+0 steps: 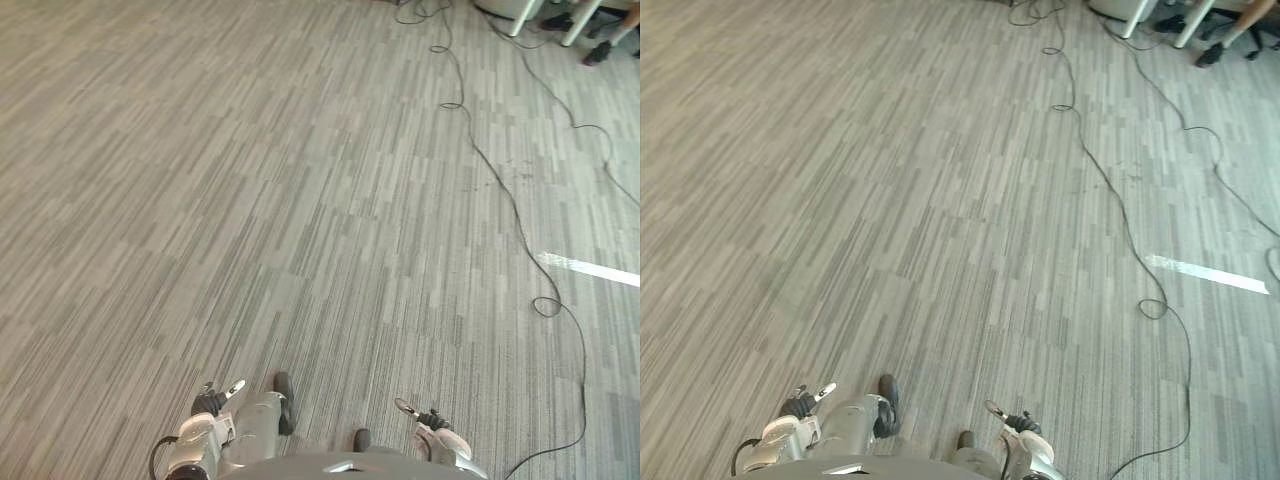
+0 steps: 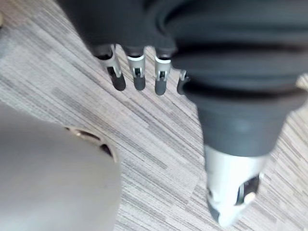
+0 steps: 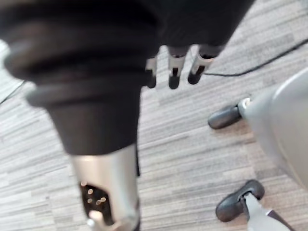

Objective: Pick up cushions and gather them together orderly.

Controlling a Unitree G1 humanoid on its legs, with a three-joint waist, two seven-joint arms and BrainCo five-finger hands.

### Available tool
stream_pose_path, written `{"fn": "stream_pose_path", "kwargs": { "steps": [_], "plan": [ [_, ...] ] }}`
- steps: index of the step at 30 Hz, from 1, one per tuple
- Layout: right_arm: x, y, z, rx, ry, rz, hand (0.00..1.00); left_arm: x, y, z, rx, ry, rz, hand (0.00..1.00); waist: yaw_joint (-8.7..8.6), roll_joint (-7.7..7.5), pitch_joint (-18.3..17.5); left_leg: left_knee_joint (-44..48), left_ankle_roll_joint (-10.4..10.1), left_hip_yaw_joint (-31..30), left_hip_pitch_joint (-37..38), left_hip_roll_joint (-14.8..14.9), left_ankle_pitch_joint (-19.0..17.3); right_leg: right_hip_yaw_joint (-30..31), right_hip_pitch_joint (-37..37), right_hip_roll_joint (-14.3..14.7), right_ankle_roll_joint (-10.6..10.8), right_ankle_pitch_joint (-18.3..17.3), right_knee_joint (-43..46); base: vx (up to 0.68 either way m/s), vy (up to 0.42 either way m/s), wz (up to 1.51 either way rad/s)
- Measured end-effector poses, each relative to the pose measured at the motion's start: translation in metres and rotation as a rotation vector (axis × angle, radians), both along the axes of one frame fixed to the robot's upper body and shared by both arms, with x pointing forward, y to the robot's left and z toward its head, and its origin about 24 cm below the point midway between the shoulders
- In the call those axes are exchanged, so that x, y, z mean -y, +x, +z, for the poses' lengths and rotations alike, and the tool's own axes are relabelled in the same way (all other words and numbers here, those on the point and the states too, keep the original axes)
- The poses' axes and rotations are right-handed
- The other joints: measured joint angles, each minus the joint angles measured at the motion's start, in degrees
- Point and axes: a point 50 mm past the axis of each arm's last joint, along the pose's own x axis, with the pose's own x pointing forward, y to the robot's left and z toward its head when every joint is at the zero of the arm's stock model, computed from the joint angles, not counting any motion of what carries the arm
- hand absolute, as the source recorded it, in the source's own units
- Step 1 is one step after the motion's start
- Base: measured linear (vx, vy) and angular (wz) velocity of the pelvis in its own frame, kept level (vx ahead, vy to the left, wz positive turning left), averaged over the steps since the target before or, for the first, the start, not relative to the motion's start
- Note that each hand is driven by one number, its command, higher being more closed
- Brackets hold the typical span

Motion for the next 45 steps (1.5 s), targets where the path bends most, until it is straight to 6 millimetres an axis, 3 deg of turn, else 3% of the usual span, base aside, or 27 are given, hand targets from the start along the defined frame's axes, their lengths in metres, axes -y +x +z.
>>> {"fn": "stream_pose_path", "kwargs": {
  "steps": [2, 3, 4, 6, 7, 11, 13, 14, 15, 16, 18, 19, 21, 23, 25, 27, 28, 32, 34, 35, 36, 39, 40, 41, 42, 44, 45],
  "plan": [
    [-0.007, 0.002, -0.001, 0.001, 0.012, 0.030, 0.00, -0.004, -0.005, -0.002, -0.024, 0.018, -0.011, 0.00, -0.47, -0.39, -0.4, -0.3, 2.0, 1.3, 5.5, -1.7, -2.9, 1.4, -3.8, -0.8, 6.8, 2.6, 17.7, 0.53, 0.222, -0.28],
    [-0.008, 0.002, -0.001, 0.001, 0.013, 0.040, 0.00, -0.004, -0.007, -0.002, -0.034, 0.021, -0.022, 0.00, -0.87, -0.39, -0.4, -0.6, 2.4, 1.3, 7.1, -2.0, -3.4, 1.3, -4.9, -0.9, 8.9, 4.6, 22.1, 0.44, 0.154, -0.12],
    [-0.009, 0.004, 0.000, 0.004, 0.012, 0.050, 0.00, -0.005, -0.009, -0.003, -0.047, 0.027, -0.040, 0.00, -1.16, -0.23, -0.3, -1.8, 2.2, 1.3, 10.3, -2.2, -4.7, -0.7, -7.0, -1.0, 9.4, 7.2, 30.2, 0.42, 0.118, -0.06],
    [-0.007, 0.006, 0.000, 0.007, 0.008, 0.053, 0.00, -0.007, -0.013, -0.004, -0.065, 0.035, -0.054, 0.00, -1.83, 0.18, 0.0, -4.7, 2.1, 1.0, 15.6, -2.5, -5.4, -7.3, -9.0, -2.6, 6.1, 6.4, 38.9, 0.42, 0.081, -0.10],
    [-0.003, 0.008, 0.002, 0.011, -0.010, 0.068, 0.00, -0.008, -0.015, -0.005, -0.081, 0.042, -0.074, 0.00, -2.11, 0.91, 0.5, -8.0, 2.1, 0.3, 21.0, -2.2, -5.3, -12.9, -9.8, -3.0, 0.2, 2.7, 41.0, 0.35, 0.028, -0.08],
    [0.005, 0.010, 0.002, 0.003, -0.029, 0.076, 0.00, -0.006, -0.017, -0.007, -0.100, 0.041, -0.101, 0.00, -4.13, 2.10, 1.2, -10.0, 2.1, -0.4, 27.0, -0.6, -5.3, -22.3, -15.4, -2.0, -5.8, -3.4, 30.1, 0.33, -0.047, 0.05],
    [0.007, 0.012, 0.003, 0.008, -0.036, 0.078, 0.00, -0.005, -0.016, -0.007, -0.100, 0.039, -0.103, 0.00, -4.87, 2.72, 1.7, -10.6, 2.0, -1.3, 28.4, 0.5, -5.3, -22.1, -17.9, 0.9, -6.5, -2.2, 20.8, 0.42, -0.117, 0.18],
    [0.008, 0.013, 0.004, 0.013, -0.038, 0.072, 0.00, -0.005, -0.018, -0.008, -0.108, 0.038, -0.104, 0.00, -5.60, 2.59, 2.1, -11.5, 1.7, -3.1, 30.3, 1.4, -5.1, -19.8, -20.4, 4.0, -7.1, 4.0, 7.5, 0.33, -0.108, 0.30],
    [0.008, 0.013, 0.004, 0.013, -0.039, 0.075, 0.00, -0.005, -0.019, -0.009, -0.113, 0.038, -0.104, 0.00, -5.77, 2.34, 2.3, -11.7, 1.5, -3.6, 30.8, 1.5, -5.0, -18.5, -20.6, 4.8, -6.8, 6.6, 3.3, 0.53, -0.240, 0.58],
    [0.008, 0.009, 0.002, 0.003, -0.037, 0.073, 0.00, -0.006, -0.023, -0.009, -0.122, 0.039, -0.101, 0.00, -6.36, 1.34, 2.7, -12.0, -1.4, -5.4, 32.5, 1.0, -5.0, -15.1, -20.0, 5.8, -5.9, 14.1, -8.1, 0.38, -0.199, 0.53],
    [0.006, -0.004, -0.002, -0.032, -0.025, 0.063, 0.00, -0.013, -0.023, -0.008, -0.120, 0.055, -0.095, 0.00, -6.77, -1.37, 2.9, -12.5, -4.5, -9.2, 35.6, -0.9, -5.9, -12.2, -19.3, 4.2, -7.2, 21.4, -14.7, 0.53, -0.305, 0.56],
    [0.014, 0.001, 0.001, -0.020, -0.046, 0.057, 0.00, -0.004, -0.022, -0.010, -0.118, 0.025, -0.071, 0.00, -6.69, 1.34, 3.4, -12.4, -6.0, -11.5, 38.1, 1.2, -6.8, -12.3, -20.0, 5.6, -8.3, 26.2, -8.8, 0.47, -0.286, 0.21],
    [0.020, 0.004, 0.003, -0.004, -0.060, 0.042, 0.00, 0.008, -0.023, -0.011, -0.115, -0.010, -0.049, 0.00, -6.68, 4.23, 2.9, -8.8, -7.1, -13.3, 36.5, 4.2, -4.8, -14.5, -20.5, 7.6, -9.0, 21.9, -5.5, 0.46, -0.266, -0.05],
    [0.022, 0.002, 0.003, -0.006, -0.059, 0.018, 0.00, 0.011, -0.024, -0.012, -0.107, -0.032, 0.001, 0.00, -6.15, 4.88, 2.8, -0.4, -8.6, -15.2, 33.7, 6.3, -1.4, -15.1, -18.7, 9.7, -10.1, 19.0, -5.0, 0.51, -0.277, -0.03],
    [0.020, -0.004, 0.002, -0.020, -0.059, 0.030, 0.00, 0.012, -0.020, -0.010, -0.084, -0.034, 0.023, 0.00, -6.17, 4.92, 2.8, 21.0, -13.5, -18.2, 24.3, 8.7, 11.3, -15.8, -12.7, 11.2, -10.9, 16.4, -7.9, 0.48, -0.205, 0.11],
    [0.017, -0.005, 0.001, -0.026, -0.055, 0.039, 0.00, 0.011, -0.015, -0.007, -0.058, -0.027, 0.023, 0.00, -5.75, 5.19, 2.8, 35.5, -13.7, -16.5, 16.9, 11.2, 9.1, -15.6, -7.6, 12.4, -11.2, 15.1, -10.5, 0.44, -0.122, 0.01],
    [0.012, -0.006, -0.001, -0.034, -0.042, 0.048, 0.00, 0.008, -0.011, -0.005, -0.041, -0.016, 0.017, 0.00, -4.82, 4.34, 3.4, 40.5, -12.0, -12.0, 12.1, 12.9, 5.5, -14.9, -3.0, 12.7, -11.5, 13.9, -12.7, 0.35, -0.109, -0.03],
    [0.012, -0.008, -0.002, -0.043, -0.041, 0.046, 0.00, 0.009, -0.004, -0.001, -0.003, -0.010, 0.007, 0.00, -3.09, 4.60, 3.4, 34.7, -8.9, -3.8, 3.8, 14.6, -0.3, -14.5, 4.2, 11.7, -10.0, 12.2, -16.7, 0.31, -0.045, 0.04],
    [0.012, -0.007, -0.002, -0.041, -0.034, 0.036, 0.00, 0.008, -0.001, 0.001, 0.015, -0.011, 0.013, 0.00, -2.61, 4.51, 3.4, 24.7, -8.2, -2.1, 1.2, 13.9, -1.0, -14.6, 6.5, 10.8, -8.9, 11.5, -18.1, 0.29, 0.063, 0.03],
    [0.012, -0.007, -0.002, -0.041, -0.031, 0.028, 0.00, 0.009, 0.000, 0.002, 0.023, -0.017, 0.023, 0.00, -2.25, 4.42, 3.5, 12.4, -8.3, -1.7, 0.4, 12.0, -0.5, -14.6, 7.8, 9.7, -7.2, 10.8, -18.6, 0.36, 0.144, 0.09],
    [0.012, -0.008, -0.002, -0.043, -0.030, 0.019, 0.00, 0.010, -0.001, 0.001, 0.022, -0.021, 0.029, 0.00, -1.72, 4.38, 3.5, -0.5, -9.3, -3.3, 0.7, 9.3, 2.1, -14.6, 8.9, 8.5, -5.9, 9.7, -18.7, 0.38, 0.167, 0.10],
    [0.013, -0.010, -0.002, -0.050, -0.033, 0.024, 0.00, 0.010, -0.001, 0.001, 0.026, -0.028, 0.048, 0.00, -0.70, 4.64, 3.3, -12.3, -9.3, -6.7, 0.3, 7.9, 7.4, -13.9, 11.9, 7.6, -3.1, 6.0, -18.5, 0.48, 0.280, -0.09],
    [0.008, -0.010, -0.003, -0.050, -0.022, 0.027, 0.00, 0.007, -0.001, 0.002, 0.026, -0.022, 0.051, 0.00, -0.21, 3.08, 2.5, -10.3, -6.1, -6.3, 1.4, 6.0, 13.8, -12.3, 13.8, 5.0, -1.1, 3.3, -17.6, 0.61, 0.357, -0.36],
    [0.005, -0.010, -0.004, -0.050, -0.014, 0.030, 0.00, 0.004, -0.001, 0.002, 0.026, -0.015, 0.051, 0.00, -0.09, 2.14, 2.1, -8.8, -5.4, -6.3, 1.2, 5.2, 14.1, -11.8, 13.8, 3.8, -0.7, 2.4, -16.9, 0.67, 0.337, -0.47],
    [-0.003, -0.009, -0.005, -0.052, 0.006, 0.041, 0.00, -0.003, -0.001, 0.003, 0.027, 0.004, 0.051, 0.00, -0.17, -0.44, 0.8, -4.2, -3.5, -4.8, -0.1, 3.5, 9.9, -10.4, 13.1, 1.1, -0.5, 1.6, -14.2, 0.45, 0.194, -0.32],
    [-0.007, -0.004, -0.005, -0.040, 0.011, 0.066, 0.00, -0.004, -0.001, 0.002, 0.020, 0.008, 0.037, 0.00, -0.54, -0.72, 0.4, 1.2, -2.4, -3.8, -0.3, 2.9, 4.3, -7.0, 10.6, -1.0, -0.3, 1.8, -6.4, 0.48, 0.251, -0.35],
    [-0.009, -0.004, -0.005, -0.046, 0.017, 0.071, 0.00, -0.003, -0.002, 0.001, 0.010, 0.011, 0.016, 0.00, -0.42, -0.54, 0.4, 2.5, -1.6, -2.7, 1.5, 2.5, 1.4, -4.6, 6.4, -1.9, 1.2, 2.0, 4.8, 0.71, 0.413, -0.38]
  ]
}}
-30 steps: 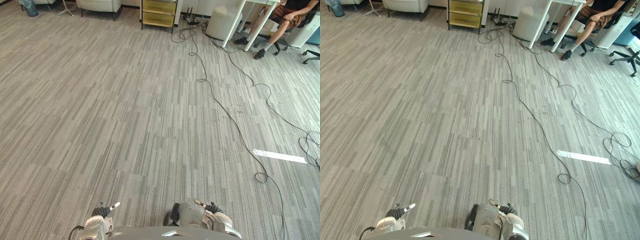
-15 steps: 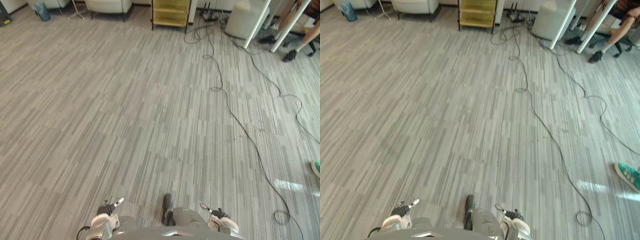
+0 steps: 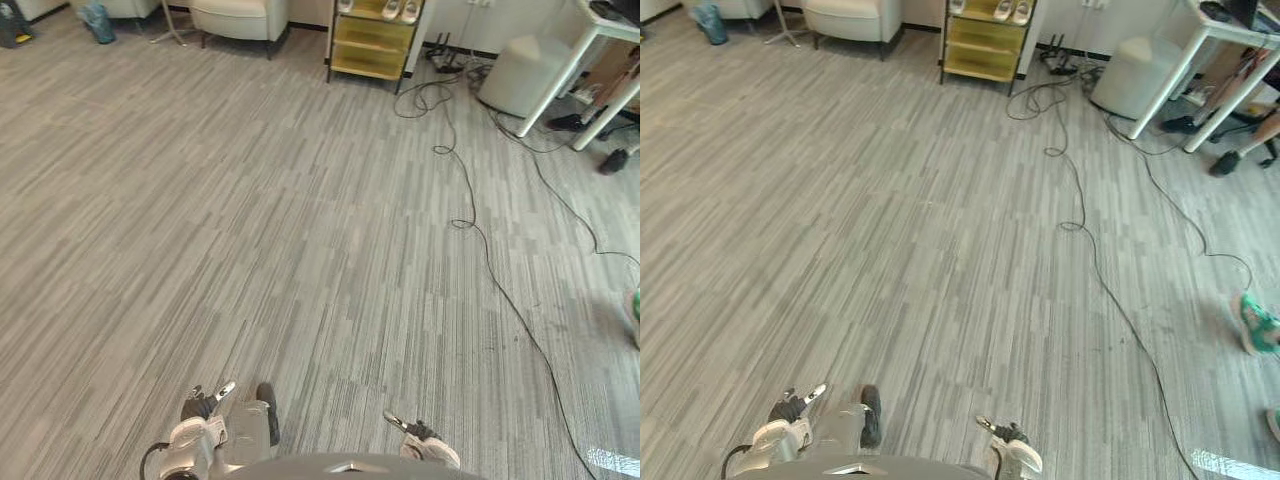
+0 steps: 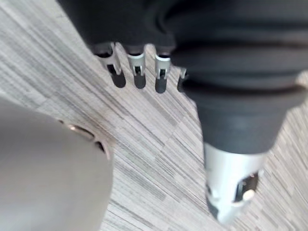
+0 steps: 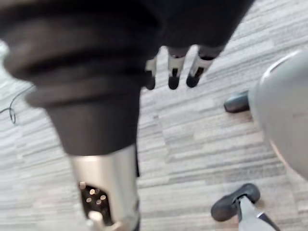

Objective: Pick up cushions and gather them together orderly.

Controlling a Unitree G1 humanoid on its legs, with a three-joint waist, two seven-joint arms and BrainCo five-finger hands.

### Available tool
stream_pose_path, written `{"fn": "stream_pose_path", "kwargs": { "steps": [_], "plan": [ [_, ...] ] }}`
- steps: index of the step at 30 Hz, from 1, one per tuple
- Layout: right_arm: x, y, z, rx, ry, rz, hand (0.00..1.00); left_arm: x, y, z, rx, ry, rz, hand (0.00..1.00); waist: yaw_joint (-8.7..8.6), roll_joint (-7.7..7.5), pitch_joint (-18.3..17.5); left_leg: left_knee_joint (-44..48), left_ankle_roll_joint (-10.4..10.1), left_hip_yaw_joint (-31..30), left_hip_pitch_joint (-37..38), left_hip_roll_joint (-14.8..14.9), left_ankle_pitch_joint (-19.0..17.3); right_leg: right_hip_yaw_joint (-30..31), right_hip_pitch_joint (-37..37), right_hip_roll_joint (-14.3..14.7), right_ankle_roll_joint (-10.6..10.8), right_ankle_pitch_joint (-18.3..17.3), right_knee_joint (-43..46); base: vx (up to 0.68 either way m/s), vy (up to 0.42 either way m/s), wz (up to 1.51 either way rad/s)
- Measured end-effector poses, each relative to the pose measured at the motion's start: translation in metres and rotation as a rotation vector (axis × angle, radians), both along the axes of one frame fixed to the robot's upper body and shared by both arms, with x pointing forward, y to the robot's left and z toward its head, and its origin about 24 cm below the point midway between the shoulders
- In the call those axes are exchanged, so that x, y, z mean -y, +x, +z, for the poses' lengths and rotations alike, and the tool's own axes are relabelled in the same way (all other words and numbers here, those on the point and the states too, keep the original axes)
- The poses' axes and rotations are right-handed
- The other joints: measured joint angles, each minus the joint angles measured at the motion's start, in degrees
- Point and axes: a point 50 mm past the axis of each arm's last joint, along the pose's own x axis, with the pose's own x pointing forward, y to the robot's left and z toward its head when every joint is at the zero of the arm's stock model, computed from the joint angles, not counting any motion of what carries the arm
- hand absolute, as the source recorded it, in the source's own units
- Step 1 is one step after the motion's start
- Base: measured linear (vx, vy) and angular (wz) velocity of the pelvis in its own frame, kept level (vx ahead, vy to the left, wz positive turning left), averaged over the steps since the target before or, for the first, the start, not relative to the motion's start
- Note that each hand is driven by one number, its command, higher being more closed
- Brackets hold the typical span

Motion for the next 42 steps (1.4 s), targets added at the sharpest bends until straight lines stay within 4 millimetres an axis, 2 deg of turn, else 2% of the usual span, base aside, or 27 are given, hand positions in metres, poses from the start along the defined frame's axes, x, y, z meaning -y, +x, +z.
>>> {"fn": "stream_pose_path", "kwargs": {
  "steps": [1, 2, 4, 6, 9, 11, 12, 13, 15, 16, 17, 19, 20, 21, 22, 23, 24, 27, 29, 31, 32, 33, 35, 36, 37, 39, 42],
  "plan": [
    [0.001, 0.002, 0.000, -0.001, -0.005, 0.012, 0.00, -0.001, 0.000, -0.001, -0.011, 0.012, -0.038, 0.00, -0.47, 0.11, 0.4, 0.0, 0.5, 0.8, 3.8, -0.9, -2.8, 1.1, -6.3, -1.9, 1.6, 4.4, 16.5, 0.61, 0.352, -0.24],
    [0.004, 0.003, 0.001, -0.001, -0.011, 0.015, 0.00, -0.001, -0.001, -0.001, -0.022, 0.015, -0.050, 0.00, -0.90, 0.22, 0.5, -0.1, 0.6, 0.8, 5.9, -1.4, -3.9, 0.7, -7.8, -2.4, 1.5, 5.7, 22.3, 0.51, 0.231, -0.04],
    [0.008, 0.000, 0.000, -0.021, -0.032, 0.047, 0.00, -0.002, -0.008, -0.004, -0.059, 0.024, -0.082, 0.00, -2.15, 1.09, 1.1, -3.6, 0.8, 0.8, 14.0, -2.4, -5.5, -3.7, -10.3, -3.3, -1.3, 3.3, 31.4, 0.47, 0.150, 0.11],
    [0.009, -0.002, 0.000, -0.024, -0.039, 0.058, 0.00, -0.003, -0.012, -0.006, -0.077, 0.027, -0.091, 0.00, -2.74, 1.29, 1.2, -8.2, 0.7, 0.9, 19.6, -2.9, -5.4, -8.6, -12.3, -2.8, -2.6, -0.6, 30.6, 0.37, 0.088, 0.08],
    [0.013, 0.003, 0.002, -0.001, -0.051, 0.049, 0.00, -0.002, -0.011, -0.007, -0.099, 0.029, -0.116, 0.00, -4.20, 1.78, 1.6, -13.6, 0.4, -0.5, 25.7, -2.5, -5.5, -16.3, -19.5, 1.1, -5.1, -2.8, 14.1, 0.56, 0.036, 0.19],
    [0.018, 0.008, 0.005, 0.018, -0.064, 0.039, 0.00, 0.000, -0.010, -0.007, -0.101, 0.031, -0.129, 0.00, -5.09, 2.33, 2.9, -16.1, 0.3, -2.5, 28.8, -1.5, -5.6, -15.0, -21.2, 5.4, -5.0, 3.9, -3.7, 0.44, -0.060, 0.51],
    [0.018, 0.006, 0.004, 0.013, -0.062, 0.031, 0.00, -0.002, -0.012, -0.008, -0.109, 0.038, -0.133, 0.00, -5.29, 1.45, 3.3, -17.1, 0.1, -3.5, 30.3, -1.9, -5.6, -13.2, -21.3, 6.1, -4.0, 9.6, -13.8, 0.50, -0.136, 0.72],
    [0.018, 0.005, 0.004, 0.011, -0.057, 0.016, 0.00, -0.002, -0.013, -0.008, -0.110, 0.040, -0.136, 0.00, -5.50, 0.56, 3.8, -17.8, -1.2, -5.0, 31.9, -2.5, -6.4, -11.7, -22.1, 5.7, -4.0, 12.3, -17.6, 0.50, -0.163, 0.76],
    [0.019, -0.009, 0.000, -0.023, -0.053, -0.002, 0.00, -0.005, -0.017, -0.008, -0.114, 0.040, -0.105, 0.00, -5.82, -0.73, 3.6, -19.3, -3.0, -7.6, 36.2, -3.4, -9.1, -9.3, -23.2, 4.3, -5.1, 13.2, -17.5, 0.55, -0.214, 0.74],
    [0.024, -0.011, 0.001, -0.026, -0.063, -0.016, 0.00, -0.003, -0.019, -0.009, -0.118, 0.027, -0.088, 0.00, -5.85, 0.67, 3.4, -19.6, -3.4, -9.1, 38.4, -2.1, -10.1, -9.5, -24.0, 5.1, -6.1, 17.6, -12.2, 0.80, -0.352, 0.50],
    [0.029, -0.012, 0.002, -0.023, -0.076, -0.026, 0.00, 0.005, -0.022, -0.011, -0.121, -0.002, -0.070, 0.00, -5.99, 2.48, 3.3, -14.6, -3.4, -10.4, 37.4, 0.2, -10.1, -10.6, -24.9, 5.7, -7.3, 18.1, -7.2, 0.67, -0.322, 0.13],
    [0.034, -0.014, 0.002, -0.030, -0.084, -0.040, 0.00, 0.008, -0.024, -0.012, -0.124, -0.013, -0.071, 0.00, -5.80, 4.18, 2.4, -9.2, -3.4, -11.2, 35.4, 2.1, -10.0, -11.3, -24.3, 7.3, -8.7, 17.2, -6.9, 0.49, -0.270, -0.10],
    [0.038, -0.015, 0.003, -0.032, -0.093, -0.049, 0.00, 0.012, -0.025, -0.013, -0.126, -0.027, -0.070, 0.00, -5.88, 5.57, 1.6, -1.1, -5.3, -12.6, 31.8, 4.3, -8.7, -11.9, -23.2, 9.2, -10.1, 15.9, -7.6, 0.54, -0.271, -0.13],
    [0.038, -0.016, 0.003, -0.034, -0.096, -0.048, 0.00, 0.013, -0.023, -0.012, -0.120, -0.029, -0.073, 0.00, -6.16, 6.15, 1.7, 9.4, -8.4, -15.3, 27.2, 5.6, -4.1, -12.9, -21.0, 10.5, -10.6, 14.3, -8.2, 0.66, -0.287, -0.10],
    [0.039, -0.018, 0.003, -0.040, -0.098, -0.048, 0.00, 0.014, -0.020, -0.012, -0.112, -0.032, -0.074, 0.00, -6.25, 6.42, 2.2, 19.7, -12.7, -16.8, 22.9, 7.1, 3.5, -12.7, -17.9, 12.0, -11.2, 13.2, -9.7, 0.54, -0.207, -0.08],
    [0.039, -0.019, 0.003, -0.043, -0.100, -0.049, 0.00, 0.015, -0.018, -0.011, -0.106, -0.032, -0.076, 0.00, -5.95, 6.67, 2.4, 27.8, -13.3, -15.6, 19.7, 9.1, 4.4, -12.3, -15.2, 13.3, -11.9, 12.0, -11.3, 0.54, -0.161, -0.16],
    [0.039, -0.020, 0.002, -0.046, -0.098, -0.047, 0.00, 0.013, -0.015, -0.010, -0.094, -0.026, -0.075, 0.00, -5.72, 6.64, 2.9, 36.4, -11.1, -12.4, 15.7, 11.5, 2.8, -11.4, -10.9, 14.6, -12.8, 11.1, -13.5, 0.49, -0.136, -0.19],
    [0.037, -0.019, 0.002, -0.051, -0.096, -0.034, 0.00, 0.009, -0.008, -0.006, -0.058, -0.011, -0.075, 0.00, -4.48, 5.62, 3.8, 40.5, -7.7, -7.2, 9.1, 12.3, -1.2, -9.7, -4.0, 15.1, -13.1, 9.2, -16.9, 0.40, -0.102, -0.15],
    [0.038, -0.019, 0.002, -0.058, -0.091, -0.042, 0.00, 0.008, -0.004, -0.003, -0.035, -0.010, -0.069, 0.00, -4.02, 5.79, 3.9, 34.8, -6.8, -5.0, 3.0, 11.1, -4.2, -9.1, -0.1, 14.9, -12.4, 8.6, -20.1, 0.41, -0.019, -0.15],
    [0.035, -0.015, 0.001, -0.057, -0.080, -0.041, 0.00, 0.008, 0.001, 0.000, -0.007, -0.003, -0.074, 0.00, -2.81, 5.59, 4.1, 15.1, -6.2, -3.0, 0.0, 8.3, -5.3, -8.0, 3.1, 13.6, -10.9, 7.5, -21.8, 0.38, 0.084, -0.35],
    [0.034, -0.014, 0.001, -0.054, -0.078, -0.042, 0.00, 0.008, 0.002, 0.000, -0.003, -0.001, -0.077, 0.00, -2.65, 5.40, 4.1, 7.4, -6.6, -3.4, 0.1, 6.5, -4.2, -7.6, 4.1, 12.8, -10.3, 6.8, -22.3, 0.40, 0.139, -0.28],
    [0.034, -0.013, 0.002, -0.047, -0.081, -0.041, 0.00, 0.009, 0.002, 0.000, -0.002, -0.002, -0.078, 0.00, -2.47, 5.24, 4.2, -6.6, -7.3, -5.3, 0.3, 3.6, 0.0, -6.5, 5.9, 11.4, -8.9, 5.5, -23.0, 0.50, 0.217, -0.34],
    [0.033, -0.011, 0.002, -0.042, -0.081, -0.029, 0.00, 0.010, 0.002, 0.000, -0.001, -0.001, -0.085, 0.00, -1.32, 5.69, 3.9, -13.2, -8.4, -8.3, 0.2, 2.6, 7.3, -4.5, 7.3, 10.7, -6.8, 3.7, -23.6, 0.51, 0.237, -0.50],
    [0.027, -0.007, 0.002, -0.035, -0.070, -0.016, 0.00, 0.006, 0.004, 0.001, 0.002, 0.009, -0.086, 0.00, -0.90, 4.82, 3.8, -12.8, -5.9, -8.7, 0.3, 1.3, 12.2, -3.0, 7.9, 9.4, -5.2, 2.3, -22.8, 0.55, 0.244, -0.53],
    [0.021, -0.005, 0.001, -0.031, -0.052, -0.014, 0.00, 0.002, 0.005, 0.002, 0.007, 0.020, -0.088, 0.00, -1.09, 3.63, 3.5, -10.6, -2.6, -7.8, 0.1, -0.2, 12.1, -2.0, 7.6, 7.2, -4.5, 1.1, -21.0, 0.65, 0.288, -0.46],
    [0.015, -0.001, 0.001, -0.018, -0.039, -0.005, 0.00, -0.007, 0.005, 0.003, 0.003, 0.044, -0.090, 0.00, -0.94, 1.86, 3.3, -4.9, -1.0, -5.6, -0.2, -1.1, 7.0, 0.5, 6.6, 4.9, -4.3, 0.9, -16.8, 0.51, 0.215, -0.44],
    [0.011, 0.003, 0.002, -0.011, -0.046, 0.041, 0.00, -0.011, -0.001, 0.000, -0.032, 0.052, -0.099, 0.00, -0.78, 1.69, 2.8, -3.0, 0.9, -2.1, 3.3, -1.3, 1.7, 3.9, 0.0, 3.4, -2.0, 1.2, 0.8, 0.42, 0.206, -0.46]
  ]
}}
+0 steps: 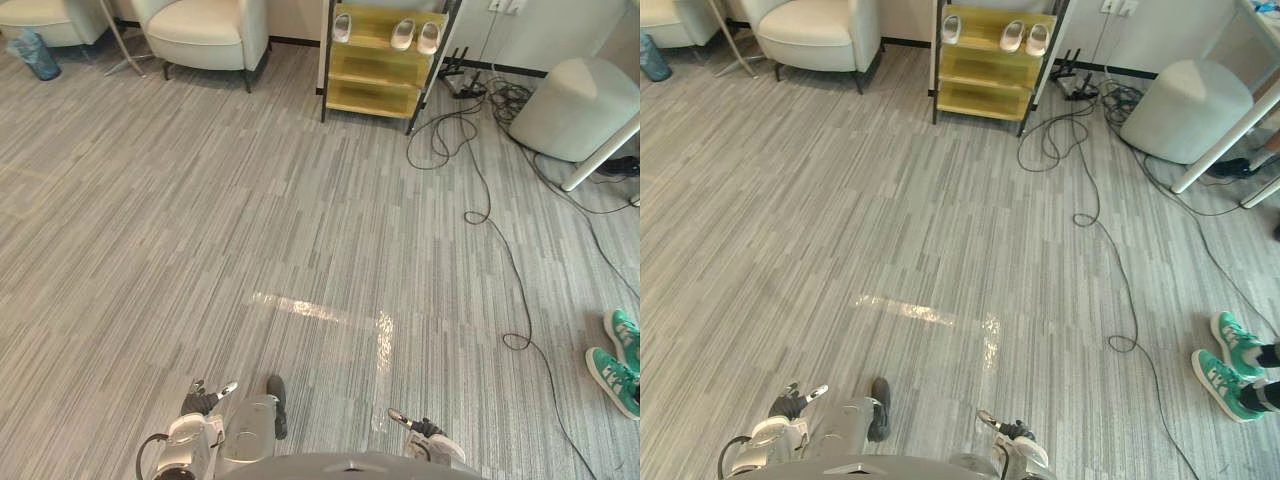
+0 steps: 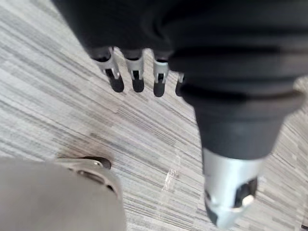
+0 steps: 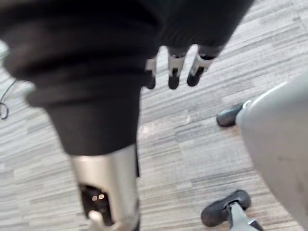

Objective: Pick up cushions and gather them together orderly.

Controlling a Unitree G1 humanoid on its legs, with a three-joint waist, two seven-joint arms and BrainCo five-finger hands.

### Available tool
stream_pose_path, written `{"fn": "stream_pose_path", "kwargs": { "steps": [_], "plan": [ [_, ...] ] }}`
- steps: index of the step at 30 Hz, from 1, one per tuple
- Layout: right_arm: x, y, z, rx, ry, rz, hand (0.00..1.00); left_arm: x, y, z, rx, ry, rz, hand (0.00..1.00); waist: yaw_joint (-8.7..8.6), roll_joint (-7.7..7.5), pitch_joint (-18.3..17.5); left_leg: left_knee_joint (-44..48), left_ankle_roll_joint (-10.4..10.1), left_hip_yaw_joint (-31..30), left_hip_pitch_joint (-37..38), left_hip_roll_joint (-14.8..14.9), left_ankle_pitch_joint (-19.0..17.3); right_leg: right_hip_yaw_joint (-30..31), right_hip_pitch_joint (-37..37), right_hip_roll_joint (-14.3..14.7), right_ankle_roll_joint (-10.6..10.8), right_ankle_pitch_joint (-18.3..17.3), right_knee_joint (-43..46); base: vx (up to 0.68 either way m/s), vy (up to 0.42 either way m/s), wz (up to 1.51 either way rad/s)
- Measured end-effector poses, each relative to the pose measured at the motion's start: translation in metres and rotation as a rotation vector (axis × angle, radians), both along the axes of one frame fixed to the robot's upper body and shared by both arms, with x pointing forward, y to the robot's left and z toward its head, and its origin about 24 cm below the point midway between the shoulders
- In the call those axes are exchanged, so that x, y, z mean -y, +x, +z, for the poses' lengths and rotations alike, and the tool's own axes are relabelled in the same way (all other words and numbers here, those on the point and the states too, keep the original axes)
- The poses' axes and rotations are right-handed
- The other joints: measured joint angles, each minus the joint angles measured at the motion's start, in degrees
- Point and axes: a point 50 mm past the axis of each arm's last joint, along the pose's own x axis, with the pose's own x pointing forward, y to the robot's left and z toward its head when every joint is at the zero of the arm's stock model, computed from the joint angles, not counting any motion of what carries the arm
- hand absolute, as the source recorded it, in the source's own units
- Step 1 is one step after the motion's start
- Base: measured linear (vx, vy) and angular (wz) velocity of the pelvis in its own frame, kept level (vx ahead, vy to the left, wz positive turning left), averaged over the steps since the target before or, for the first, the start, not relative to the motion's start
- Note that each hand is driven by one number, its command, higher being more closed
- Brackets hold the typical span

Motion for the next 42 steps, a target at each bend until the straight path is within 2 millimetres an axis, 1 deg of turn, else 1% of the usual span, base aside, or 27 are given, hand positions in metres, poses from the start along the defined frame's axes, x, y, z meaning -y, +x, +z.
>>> {"fn": "stream_pose_path", "kwargs": {
  "steps": [1, 2, 3, 4, 5, 7, 8, 9, 10, 11, 12, 13, 16, 21, 23, 24, 27, 28, 29, 31, 32, 33, 34, 36, 37, 39, 42],
  "plan": [
    [-0.001, 0.002, 0.000, 0.003, 0.001, 0.011, 0.00, -0.001, -0.001, 0.000, -0.006, 0.003, -0.006, 0.00, -0.20, 0.04, 0.0, -0.4, 0.2, 0.3, 0.9, -0.1, -0.7, -0.3, -2.2, -0.6, 1.5, 1.0, 4.7, 0.40, 0.204, -0.41],
    [-0.002, 0.006, 0.001, 0.009, -0.006, 0.036, 0.00, -0.003, -0.003, -0.002, -0.026, 0.012, -0.021, 0.00, -0.63, -0.13, 0.2, -1.5, 0.6, 0.9, 4.0, -0.8, -1.6, -2.0, -6.4, -2.4, 3.7, 2.7, 15.3, 0.38, 0.179, -0.21],
    [-0.001, 0.005, 0.001, 0.006, -0.009, 0.040, 0.00, -0.003, -0.006, -0.003, -0.042, 0.014, -0.030, 0.00, -0.73, -0.23, 0.2, -3.6, 0.6, 1.5, 7.7, -1.5, -1.8, -5.9, -8.4, -4.6, 2.8, 2.0, 22.1, 0.43, 0.178, -0.18],
    [0.001, 0.004, 0.001, 0.000, -0.013, 0.041, 0.00, -0.003, -0.009, -0.004, -0.057, 0.016, -0.045, 0.00, -0.68, -0.03, 0.4, -6.3, 0.6, 1.6, 12.2, -1.8, -1.8, -10.0, -8.8, -5.9, 0.8, 0.4, 24.7, 0.38, 0.126, -0.10],
    [0.000, 0.004, 0.001, 0.000, -0.014, 0.046, 0.00, -0.002, -0.013, -0.005, -0.068, 0.018, -0.051, 0.00, -0.95, 0.61, 0.6, -8.5, 0.6, 1.6, 15.2, -1.8, -1.8, -12.9, -9.2, -6.0, 0.4, -1.0, 24.2, 0.27, 0.069, -0.01],
    [-0.001, 0.004, 0.001, 0.000, -0.010, 0.047, 0.00, -0.003, -0.013, -0.005, -0.070, 0.021, -0.054, 0.00, -1.19, 0.17, 0.4, -10.6, 0.6, 1.4, 18.0, -1.7, -1.8, -15.7, -9.7, -5.0, -0.3, -3.0, 19.2, 0.18, 0.010, 0.12],
    [-0.002, 0.003, 0.000, -0.003, -0.006, 0.046, 0.00, -0.005, -0.013, -0.005, -0.069, 0.024, -0.055, 0.00, -1.31, -0.22, 0.2, -11.2, 0.5, 1.2, 18.6, -1.7, -1.8, -17.1, -10.4, -4.1, -0.3, -3.3, 12.7, 0.18, -0.041, 0.17],
    [-0.002, 0.003, 0.000, -0.004, -0.006, 0.043, 0.00, -0.006, -0.015, -0.005, -0.073, 0.025, -0.055, 0.00, -1.79, -0.28, 0.2, -11.4, 0.1, 1.0, 18.9, -1.5, -2.0, -17.1, -11.2, -2.3, -1.0, -2.3, 3.9, 0.20, -0.076, 0.15],
    [-0.002, 0.003, 0.000, -0.005, -0.005, 0.043, 0.00, -0.006, -0.016, -0.005, -0.075, 0.025, -0.054, 0.00, -2.06, -0.32, 0.2, -11.7, 0.0, 0.8, 18.9, -1.5, -2.0, -17.0, -11.3, -1.8, -1.6, -1.2, -0.1, 0.15, -0.084, 0.11],
    [-0.003, 0.001, -0.001, -0.010, -0.003, 0.042, 0.00, -0.006, -0.017, -0.006, -0.078, 0.026, -0.053, 0.00, -2.32, -0.45, 0.2, -12.3, -0.5, 0.7, 19.3, -1.7, -2.2, -16.9, -11.4, -1.1, -2.0, 1.8, -6.0, 0.16, -0.108, 0.02],
    [-0.004, -0.001, -0.002, -0.018, 0.005, 0.031, 0.00, -0.009, -0.018, -0.005, -0.080, 0.033, -0.053, 0.00, -2.40, -1.82, 0.0, -12.9, -1.6, 0.5, 20.2, -2.5, -2.7, -16.5, -11.4, -0.5, -2.3, 8.5, -13.4, 0.16, -0.152, 0.04],
    [-0.005, -0.003, -0.003, -0.023, 0.013, 0.023, 0.00, -0.013, -0.019, -0.005, -0.086, 0.042, -0.054, 0.00, -2.57, -2.64, 0.2, -13.0, -2.3, 0.0, 20.9, -3.4, -3.0, -15.8, -11.4, -0.6, -3.5, 14.2, -14.4, 0.16, -0.173, 0.02],
    [0.004, -0.005, -0.002, -0.024, -0.004, -0.002, 0.00, -0.002, -0.031, -0.012, -0.129, 0.011, -0.044, 0.00, -3.16, -0.29, -0.3, -15.0, -4.2, -1.4, 22.4, -1.6, -3.4, -16.3, -10.8, 1.4, -4.7, 12.8, -14.5, 0.13, -0.161, -0.05],
    [0.008, -0.017, -0.004, -0.048, -0.005, -0.030, 0.00, 0.001, -0.034, -0.013, -0.135, -0.006, -0.031, 0.00, -2.94, 0.54, -1.2, -14.0, -6.6, -3.8, 22.8, 1.5, -5.8, -18.5, -5.9, 4.5, -4.8, 12.3, -19.7, 0.05, -0.094, 0.20],
    [0.008, -0.020, -0.005, -0.055, -0.005, -0.033, 0.00, 0.001, -0.035, -0.013, -0.136, -0.008, -0.030, 0.00, -2.61, 1.64, -2.0, -8.9, -8.6, -3.8, 20.8, 4.0, -9.1, -18.5, -4.4, 6.6, -5.2, 12.1, -22.1, 0.08, -0.056, 0.06],
    [0.008, -0.020, -0.005, -0.056, -0.005, -0.032, 0.00, 0.001, -0.037, -0.013, -0.139, -0.011, -0.030, 0.00, -2.47, 1.55, -2.2, -5.1, -9.5, -3.8, 19.2, 5.0, -10.3, -18.4, -3.9, 7.4, -5.2, 12.0, -23.2, 0.12, 0.010, -0.02],
    [0.008, -0.022, -0.005, -0.057, -0.004, -0.043, 0.00, -0.001, -0.032, -0.012, -0.124, -0.015, -0.036, 0.00, -2.18, 1.70, -1.9, 8.7, -10.7, -3.2, 12.8, 6.0, -10.2, -18.1, -2.8, 7.1, -5.6, 12.3, -24.4, 0.13, 0.054, 0.02],
    [0.010, -0.024, -0.005, -0.060, -0.006, -0.045, 0.00, 0.000, -0.036, -0.013, -0.131, -0.022, -0.022, 0.00, -1.86, 1.43, -1.6, 14.0, -9.2, -2.8, 10.5, 6.3, -11.0, -17.4, -1.3, 5.6, -5.6, 11.8, -24.6, 0.14, 0.113, 0.00],
    [0.011, -0.024, -0.005, -0.059, -0.008, -0.047, 0.00, 0.000, -0.036, -0.013, -0.130, -0.022, -0.015, 0.00, -1.84, 1.85, -1.5, 14.0, -8.1, -2.5, 10.1, 6.4, -11.9, -16.9, -0.7, 5.1, -5.4, 11.6, -24.6, 0.13, 0.155, -0.10],
    [0.011, -0.022, -0.004, -0.048, -0.011, -0.048, 0.00, 0.004, -0.035, -0.013, -0.125, -0.033, -0.014, 0.00, -1.86, 2.35, -1.5, 12.0, -7.5, -1.9, 8.1, 6.6, -12.5, -16.4, -0.1, 3.4, -4.5, 11.0, -24.5, 0.11, 0.168, -0.15],
    [0.011, -0.021, -0.003, -0.040, -0.012, -0.050, 0.00, 0.004, -0.035, -0.013, -0.125, -0.033, -0.014, 0.00, -1.89, 2.63, -1.4, 6.0, -7.6, -2.3, 6.7, 6.4, -11.3, -15.5, -0.2, 2.2, -3.2, 10.7, -23.8, 0.11, 0.242, -0.24],
    [0.013, -0.021, -0.003, -0.039, -0.019, -0.050, 0.00, 0.007, -0.035, -0.014, -0.126, -0.042, -0.013, 0.00, -1.81, 3.41, -1.4, 0.5, -8.8, -3.6, 6.7, 6.4, -5.7, -14.9, -0.3, 2.0, -1.6, 10.6, -23.5, 0.15, 0.312, -0.39],
    [0.012, -0.022, -0.002, -0.034, -0.022, -0.051, 0.00, 0.004, -0.039, -0.014, -0.133, -0.035, -0.005, 0.00, -1.37, 3.71, -2.4, -2.7, -7.8, -2.3, 8.5, 4.3, -4.0, -13.1, 0.3, 1.0, -0.4, 11.3, -24.2, 0.16, 0.268, -0.25],
    [0.006, -0.025, -0.003, -0.036, -0.010, -0.048, 0.00, -0.002, -0.037, -0.012, -0.124, -0.021, 0.013, 0.00, -1.59, 1.31, -2.5, -3.8, -6.7, -1.3, 9.8, 2.2, -2.9, -12.0, -0.3, -0.7, -0.6, 11.4, -23.7, 0.24, 0.217, -0.08],
    [0.004, -0.024, -0.003, -0.035, -0.003, -0.049, 0.00, -0.004, -0.037, -0.012, -0.120, -0.019, 0.017, 0.00, -1.47, 1.56, -2.2, -3.8, -6.7, -1.4, 9.8, 1.8, -2.9, -11.8, -0.3, -1.0, -0.6, 11.4, -23.9, 0.22, 0.174, -0.05],
    [0.000, -0.021, -0.004, -0.028, 0.006, -0.050, 0.00, -0.005, -0.036, -0.011, -0.113, -0.017, 0.025, 0.00, -1.44, 0.34, -2.6, -3.9, -6.6, -1.4, 10.4, 0.8, -2.9, -11.0, 0.0, -1.7, -0.7, 11.5, -24.0, 0.12, 0.089, -0.03],
    [0.001, -0.021, -0.003, -0.028, 0.005, -0.050, 0.00, -0.004, -0.035, -0.011, -0.112, -0.020, 0.025, 0.00, -1.01, 0.34, -2.8, -5.0, -6.6, -1.5, 11.8, 0.4, -2.9, -10.2, 0.3, -1.6, -0.8, 11.6, -24.2, 0.08, 0.012, -0.17]
  ]
}}
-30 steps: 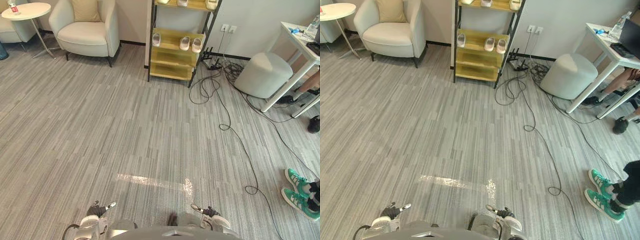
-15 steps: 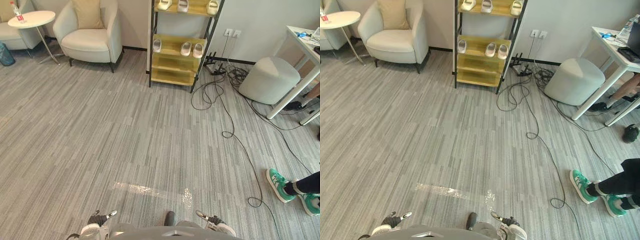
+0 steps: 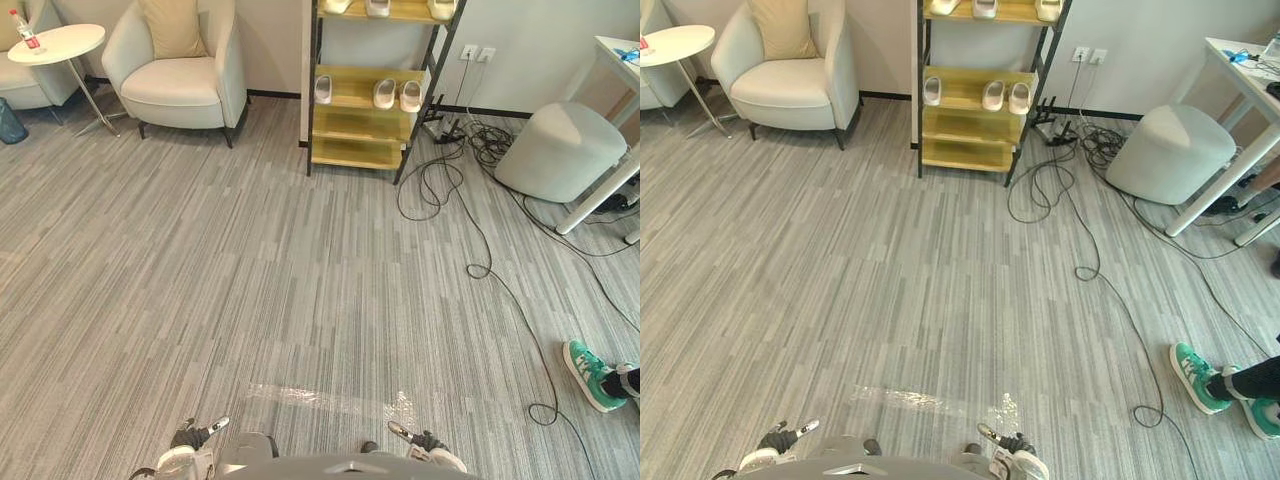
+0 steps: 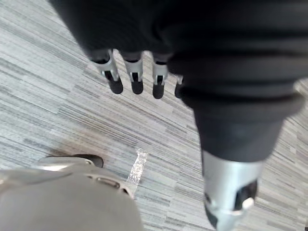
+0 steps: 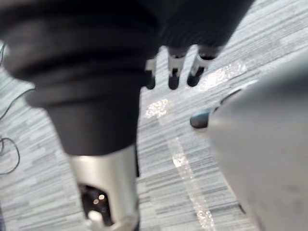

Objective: Pick up cushions and gather them together orderly.

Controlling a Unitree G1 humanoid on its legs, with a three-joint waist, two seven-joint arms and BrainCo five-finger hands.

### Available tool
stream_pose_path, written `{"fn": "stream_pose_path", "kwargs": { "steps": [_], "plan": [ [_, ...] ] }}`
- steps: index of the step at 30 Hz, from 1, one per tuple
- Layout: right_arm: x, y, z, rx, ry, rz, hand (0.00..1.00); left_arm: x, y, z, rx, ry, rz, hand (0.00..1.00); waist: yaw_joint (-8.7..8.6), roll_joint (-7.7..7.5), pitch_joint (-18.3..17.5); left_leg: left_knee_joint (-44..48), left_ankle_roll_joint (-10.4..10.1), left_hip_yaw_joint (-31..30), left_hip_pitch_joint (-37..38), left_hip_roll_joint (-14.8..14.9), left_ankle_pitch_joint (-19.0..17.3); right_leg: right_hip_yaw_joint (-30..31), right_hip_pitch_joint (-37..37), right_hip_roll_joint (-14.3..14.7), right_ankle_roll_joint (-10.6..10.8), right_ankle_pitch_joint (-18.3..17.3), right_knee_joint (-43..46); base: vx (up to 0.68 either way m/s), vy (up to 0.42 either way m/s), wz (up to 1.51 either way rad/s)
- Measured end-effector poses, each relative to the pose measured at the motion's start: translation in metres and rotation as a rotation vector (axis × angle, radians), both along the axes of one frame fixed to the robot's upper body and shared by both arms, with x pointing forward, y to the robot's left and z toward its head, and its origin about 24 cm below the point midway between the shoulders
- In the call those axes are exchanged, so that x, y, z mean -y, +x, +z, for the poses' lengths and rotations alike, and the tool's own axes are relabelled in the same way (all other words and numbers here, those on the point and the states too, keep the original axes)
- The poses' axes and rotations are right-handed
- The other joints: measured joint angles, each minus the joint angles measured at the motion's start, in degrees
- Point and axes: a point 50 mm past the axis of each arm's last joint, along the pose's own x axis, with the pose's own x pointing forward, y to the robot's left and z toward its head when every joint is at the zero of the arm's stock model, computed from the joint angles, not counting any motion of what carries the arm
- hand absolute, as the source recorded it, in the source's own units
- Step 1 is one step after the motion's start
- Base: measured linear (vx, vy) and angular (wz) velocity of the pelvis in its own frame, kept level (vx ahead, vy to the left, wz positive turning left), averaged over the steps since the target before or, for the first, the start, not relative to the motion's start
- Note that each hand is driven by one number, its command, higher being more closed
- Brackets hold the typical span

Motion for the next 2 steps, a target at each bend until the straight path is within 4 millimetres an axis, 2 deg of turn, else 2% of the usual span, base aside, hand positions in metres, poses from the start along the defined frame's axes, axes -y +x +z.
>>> {"fn": "stream_pose_path", "kwargs": {
  "steps": [2],
  "plan": [
    [0.0004, -0.0005, -0.0002, -0.003, 0.000, 0.000, 0.00, 0.0004, 0.0010, 0.0000, 0.001, -0.001, -0.002, 0.00, 0.20, -0.04, -0.2, -0.6, 0.2, -0.7, 0.0, -0.1, 0.1, 0.4, 0.0, 0.4, 0.0, 0.0, -1.1, 0.05, -0.044, -0.19]
  ]
}}
